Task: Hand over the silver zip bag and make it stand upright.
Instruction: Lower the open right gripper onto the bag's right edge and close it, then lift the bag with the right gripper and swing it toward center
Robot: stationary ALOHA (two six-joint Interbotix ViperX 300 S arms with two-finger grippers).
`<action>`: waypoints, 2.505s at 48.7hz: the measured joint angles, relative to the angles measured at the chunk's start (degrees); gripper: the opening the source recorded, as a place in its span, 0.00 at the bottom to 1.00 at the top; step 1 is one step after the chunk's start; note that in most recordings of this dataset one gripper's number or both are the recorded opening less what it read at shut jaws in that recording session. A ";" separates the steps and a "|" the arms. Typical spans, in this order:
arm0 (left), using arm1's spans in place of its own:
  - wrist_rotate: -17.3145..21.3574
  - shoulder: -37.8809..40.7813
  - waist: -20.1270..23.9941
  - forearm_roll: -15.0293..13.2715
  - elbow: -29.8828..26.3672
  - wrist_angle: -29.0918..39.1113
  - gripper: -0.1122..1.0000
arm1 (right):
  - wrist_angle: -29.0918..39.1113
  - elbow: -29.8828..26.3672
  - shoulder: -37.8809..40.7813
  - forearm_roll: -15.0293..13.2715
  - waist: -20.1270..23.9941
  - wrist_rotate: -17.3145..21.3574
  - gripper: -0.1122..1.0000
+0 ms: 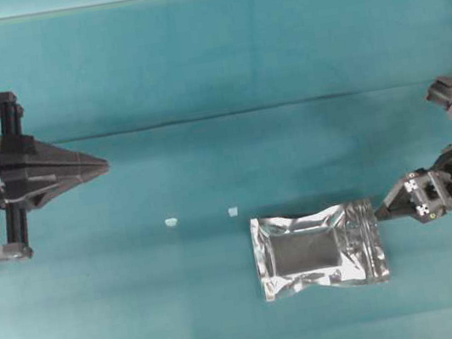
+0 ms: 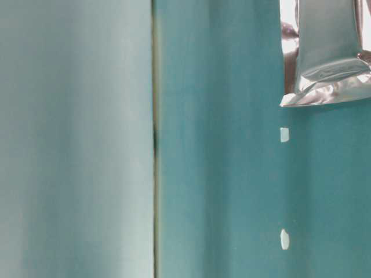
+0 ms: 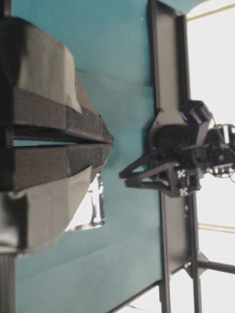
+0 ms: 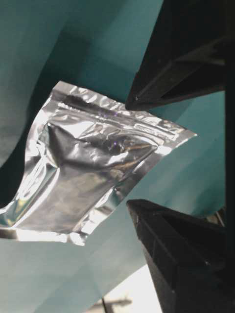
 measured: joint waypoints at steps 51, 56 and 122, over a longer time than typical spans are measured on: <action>0.00 -0.09 0.62 0.00 -0.09 1.14 0.10 | -21.01 -4.75 26.81 4.13 7.65 3.78 0.86; 0.00 -0.09 0.62 0.00 0.00 1.14 0.10 | -21.45 -5.36 27.77 4.13 7.73 3.78 0.86; 0.00 -0.09 1.58 0.00 0.09 1.14 0.10 | 16.88 -13.71 4.22 2.20 -4.39 -23.03 0.11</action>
